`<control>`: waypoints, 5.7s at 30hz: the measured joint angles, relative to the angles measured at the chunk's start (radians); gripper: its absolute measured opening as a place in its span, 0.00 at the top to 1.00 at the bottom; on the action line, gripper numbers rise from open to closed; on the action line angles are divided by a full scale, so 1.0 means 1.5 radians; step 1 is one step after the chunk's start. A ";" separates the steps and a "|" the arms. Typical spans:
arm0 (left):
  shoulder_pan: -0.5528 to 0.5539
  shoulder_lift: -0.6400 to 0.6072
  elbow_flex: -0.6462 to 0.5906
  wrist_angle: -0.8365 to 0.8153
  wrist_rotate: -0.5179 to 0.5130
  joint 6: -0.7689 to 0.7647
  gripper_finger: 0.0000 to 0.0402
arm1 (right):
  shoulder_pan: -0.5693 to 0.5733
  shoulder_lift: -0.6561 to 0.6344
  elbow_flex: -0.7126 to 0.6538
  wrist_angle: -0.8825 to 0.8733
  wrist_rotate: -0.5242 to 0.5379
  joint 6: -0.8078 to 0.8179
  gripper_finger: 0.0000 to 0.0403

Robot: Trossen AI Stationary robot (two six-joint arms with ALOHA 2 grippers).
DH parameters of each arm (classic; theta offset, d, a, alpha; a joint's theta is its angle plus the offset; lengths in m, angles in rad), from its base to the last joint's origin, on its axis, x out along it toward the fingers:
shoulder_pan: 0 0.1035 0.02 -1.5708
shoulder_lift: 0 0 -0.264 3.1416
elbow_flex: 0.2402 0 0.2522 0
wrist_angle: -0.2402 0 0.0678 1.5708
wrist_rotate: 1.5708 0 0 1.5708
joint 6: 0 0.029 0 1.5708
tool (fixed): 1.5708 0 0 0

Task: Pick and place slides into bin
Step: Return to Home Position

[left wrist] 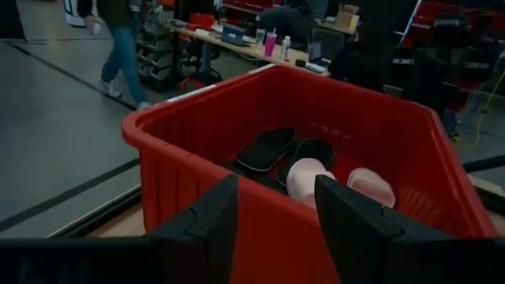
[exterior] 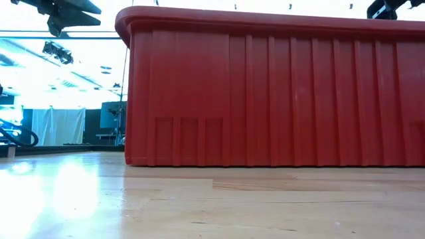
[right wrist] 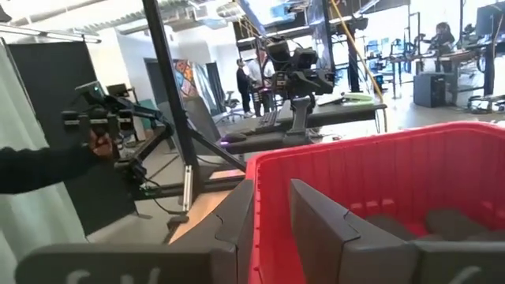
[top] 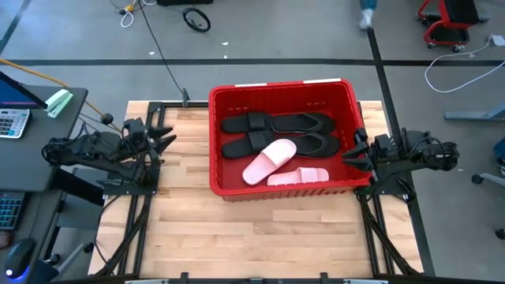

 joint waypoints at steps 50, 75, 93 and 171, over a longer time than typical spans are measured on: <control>0.000 -0.175 -0.327 0.300 0.107 0.013 0.57 | 0.000 0.000 0.000 -0.014 -0.001 0.046 0.78; 0.000 -0.174 -0.327 0.286 0.106 0.010 0.57 | 0.000 0.001 -0.141 0.128 -0.018 0.029 0.78; 0.000 -0.174 -0.327 0.287 0.106 0.006 0.57 | 0.000 0.001 -0.152 0.139 -0.018 0.056 0.78; 0.000 -0.174 -0.327 0.287 0.106 0.006 0.57 | 0.000 0.000 -0.151 0.139 -0.018 0.056 0.78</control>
